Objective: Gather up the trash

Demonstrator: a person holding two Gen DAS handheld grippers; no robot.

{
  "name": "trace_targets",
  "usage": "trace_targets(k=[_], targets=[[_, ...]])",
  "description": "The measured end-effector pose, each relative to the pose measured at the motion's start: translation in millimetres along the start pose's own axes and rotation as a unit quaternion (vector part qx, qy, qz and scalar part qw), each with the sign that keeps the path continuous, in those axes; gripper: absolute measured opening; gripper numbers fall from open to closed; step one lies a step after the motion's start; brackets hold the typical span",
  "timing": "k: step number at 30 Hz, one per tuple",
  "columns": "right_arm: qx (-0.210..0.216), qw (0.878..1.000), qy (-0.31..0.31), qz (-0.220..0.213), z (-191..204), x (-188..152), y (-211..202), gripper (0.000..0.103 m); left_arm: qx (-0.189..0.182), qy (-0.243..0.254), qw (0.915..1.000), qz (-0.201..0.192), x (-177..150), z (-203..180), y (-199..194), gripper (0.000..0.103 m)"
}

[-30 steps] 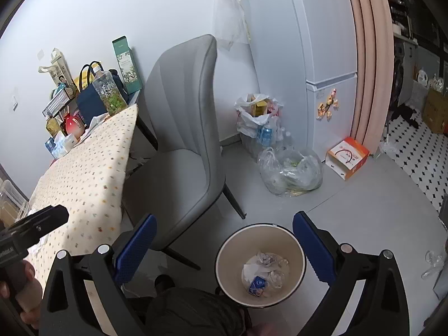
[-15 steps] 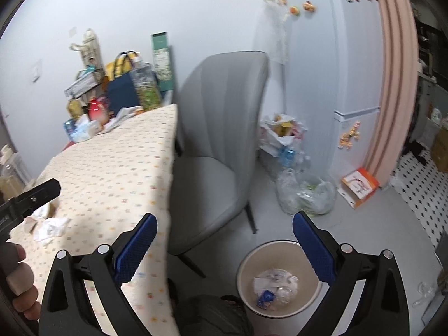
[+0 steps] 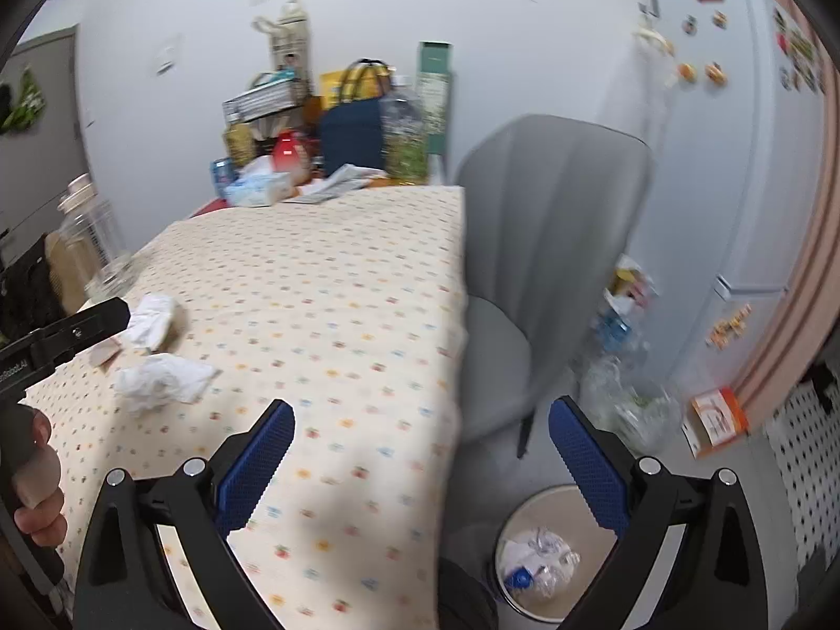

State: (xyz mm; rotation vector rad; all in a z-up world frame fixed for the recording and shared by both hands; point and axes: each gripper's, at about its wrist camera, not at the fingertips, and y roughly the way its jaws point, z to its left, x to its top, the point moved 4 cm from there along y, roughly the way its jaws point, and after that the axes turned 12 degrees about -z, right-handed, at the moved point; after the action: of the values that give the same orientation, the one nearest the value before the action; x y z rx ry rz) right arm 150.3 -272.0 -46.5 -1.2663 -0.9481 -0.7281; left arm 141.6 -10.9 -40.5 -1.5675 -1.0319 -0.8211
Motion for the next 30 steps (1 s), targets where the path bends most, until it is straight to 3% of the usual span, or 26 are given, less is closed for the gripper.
trace_targets(k=[16, 23, 27, 30], targets=[[0.140, 0.987, -0.075, 0.004, 120, 13, 18, 0.095, 0.046, -0.092, 0.9947, -0.006, -6, 114, -22, 0.097], [0.157, 0.984, -0.085, 0.010, 155, 23, 28, 0.095, 0.069, -0.108, 0.9918, -0.004, -13, 146, -24, 0.097], [0.165, 0.983, -0.084, 0.011, 166, 26, 35, 0.089, 0.077, -0.113, 0.9906, -0.003, -16, 160, -22, 0.096], [0.172, 0.981, -0.084, 0.017, 173, 25, 39, 0.088, 0.081, -0.110, 0.9907, 0.007, -19, 167, -14, 0.087]])
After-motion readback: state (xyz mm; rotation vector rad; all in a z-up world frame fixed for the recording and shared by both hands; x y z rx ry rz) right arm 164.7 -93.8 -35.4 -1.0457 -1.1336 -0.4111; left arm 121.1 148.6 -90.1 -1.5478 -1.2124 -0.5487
